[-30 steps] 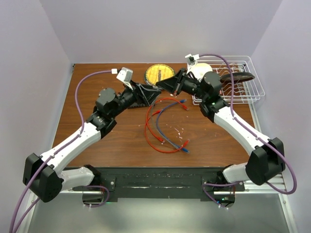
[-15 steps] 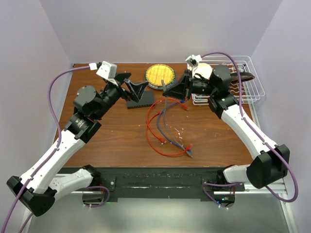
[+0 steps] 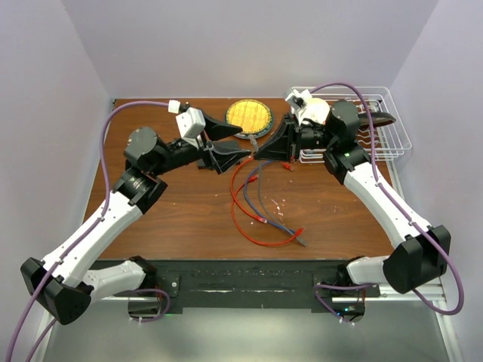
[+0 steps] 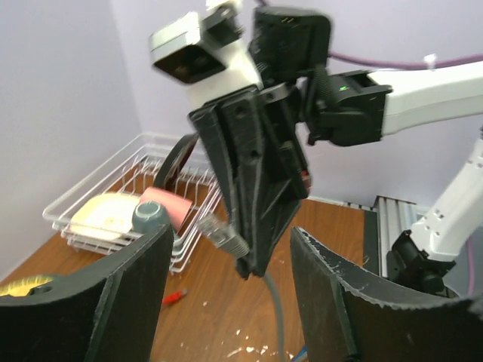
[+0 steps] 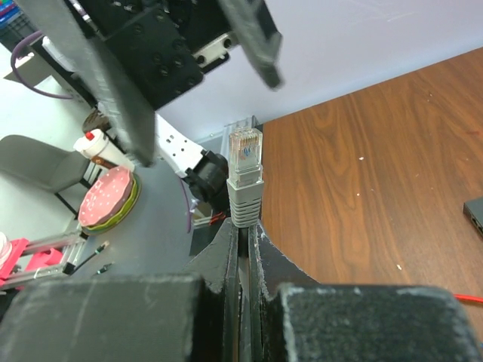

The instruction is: Insert the plug into the switch port

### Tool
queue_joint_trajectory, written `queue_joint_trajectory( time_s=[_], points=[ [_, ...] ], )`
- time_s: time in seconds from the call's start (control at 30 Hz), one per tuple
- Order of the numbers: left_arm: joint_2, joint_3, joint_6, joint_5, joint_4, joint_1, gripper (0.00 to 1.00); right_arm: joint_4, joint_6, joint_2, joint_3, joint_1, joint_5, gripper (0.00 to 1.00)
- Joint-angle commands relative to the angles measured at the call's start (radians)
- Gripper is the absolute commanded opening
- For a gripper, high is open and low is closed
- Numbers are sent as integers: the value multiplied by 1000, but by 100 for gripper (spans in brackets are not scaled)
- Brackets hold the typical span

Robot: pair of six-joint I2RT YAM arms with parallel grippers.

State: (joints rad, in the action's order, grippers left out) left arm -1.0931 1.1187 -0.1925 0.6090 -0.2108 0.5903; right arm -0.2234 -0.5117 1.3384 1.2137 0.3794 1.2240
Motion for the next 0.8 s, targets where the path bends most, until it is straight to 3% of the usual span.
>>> queue_joint_trajectory(
  time_s=[0.0,0.37,0.6,0.7,0.77],
  points=[
    [-10,3,-22,117,-157,0,67,-7,-5,-42,21,6,31,0],
    [-178,82,-116,179,-216,2,60,-8,-8,-56,17,13,34,0],
    [-220,89,-196,215,-334,0,31,2,4,-65,-2,16,23,0],
    [-212,79,-229,207,-363,0,6,21,21,-67,-9,16,12,0],
    [-211,78,-255,189,-369,0,0,44,39,-65,0,16,-18,0]
  ],
)
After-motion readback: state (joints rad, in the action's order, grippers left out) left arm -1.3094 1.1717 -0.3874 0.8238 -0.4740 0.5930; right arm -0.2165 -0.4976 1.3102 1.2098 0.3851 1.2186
